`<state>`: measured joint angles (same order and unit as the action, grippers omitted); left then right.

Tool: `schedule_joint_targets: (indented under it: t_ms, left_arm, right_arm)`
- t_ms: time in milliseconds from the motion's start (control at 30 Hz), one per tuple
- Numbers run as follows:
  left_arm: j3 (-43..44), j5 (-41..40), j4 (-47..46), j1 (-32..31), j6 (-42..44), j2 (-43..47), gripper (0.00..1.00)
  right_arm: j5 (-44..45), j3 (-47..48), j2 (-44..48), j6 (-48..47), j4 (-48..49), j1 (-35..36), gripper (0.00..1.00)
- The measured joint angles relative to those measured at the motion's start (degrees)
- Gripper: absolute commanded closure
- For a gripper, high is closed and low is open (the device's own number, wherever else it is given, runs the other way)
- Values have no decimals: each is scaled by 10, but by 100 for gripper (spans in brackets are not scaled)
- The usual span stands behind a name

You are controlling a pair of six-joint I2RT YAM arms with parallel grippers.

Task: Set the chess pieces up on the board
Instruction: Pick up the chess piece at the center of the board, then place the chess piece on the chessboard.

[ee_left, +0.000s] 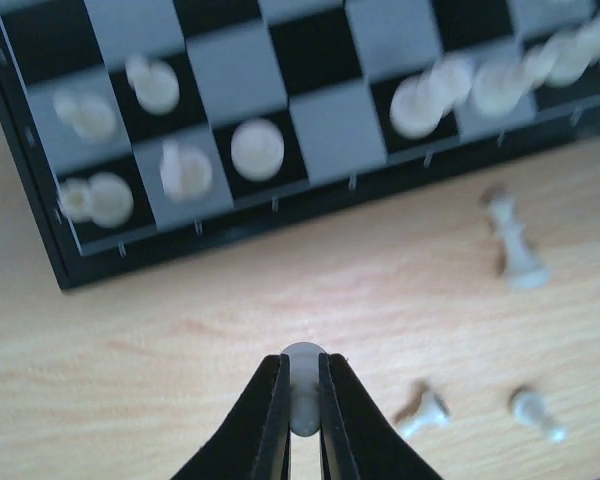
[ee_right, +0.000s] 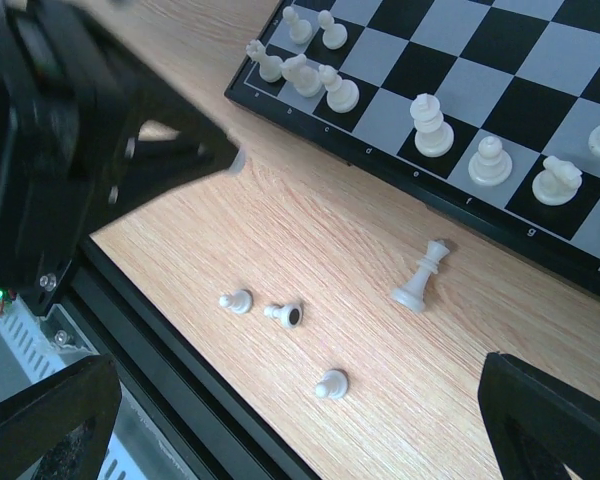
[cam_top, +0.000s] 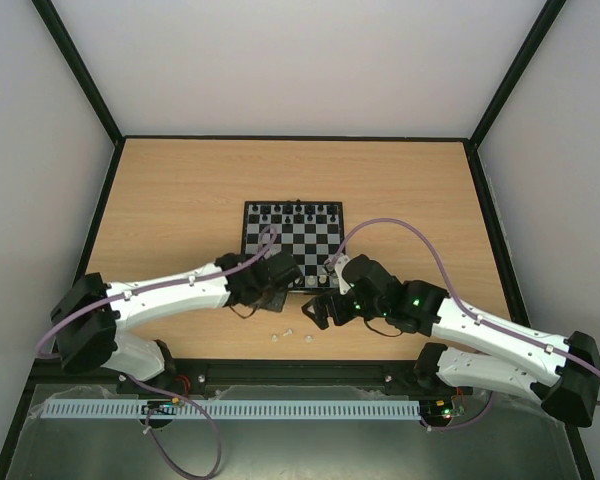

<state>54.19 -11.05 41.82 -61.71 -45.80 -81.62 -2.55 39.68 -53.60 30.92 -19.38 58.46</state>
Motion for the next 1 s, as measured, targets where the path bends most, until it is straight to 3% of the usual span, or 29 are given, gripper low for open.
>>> schedule_joint_targets:
  t_ms: [400, 1000]
  left_arm:
    - [169, -1, 12, 104, 135, -124, 98]
    - [179, 26, -27, 158, 197, -228, 97]
  right_arm:
    - [2, 0, 21, 0, 0, 0, 1]
    - [0, 0, 24, 0, 0, 0, 1]
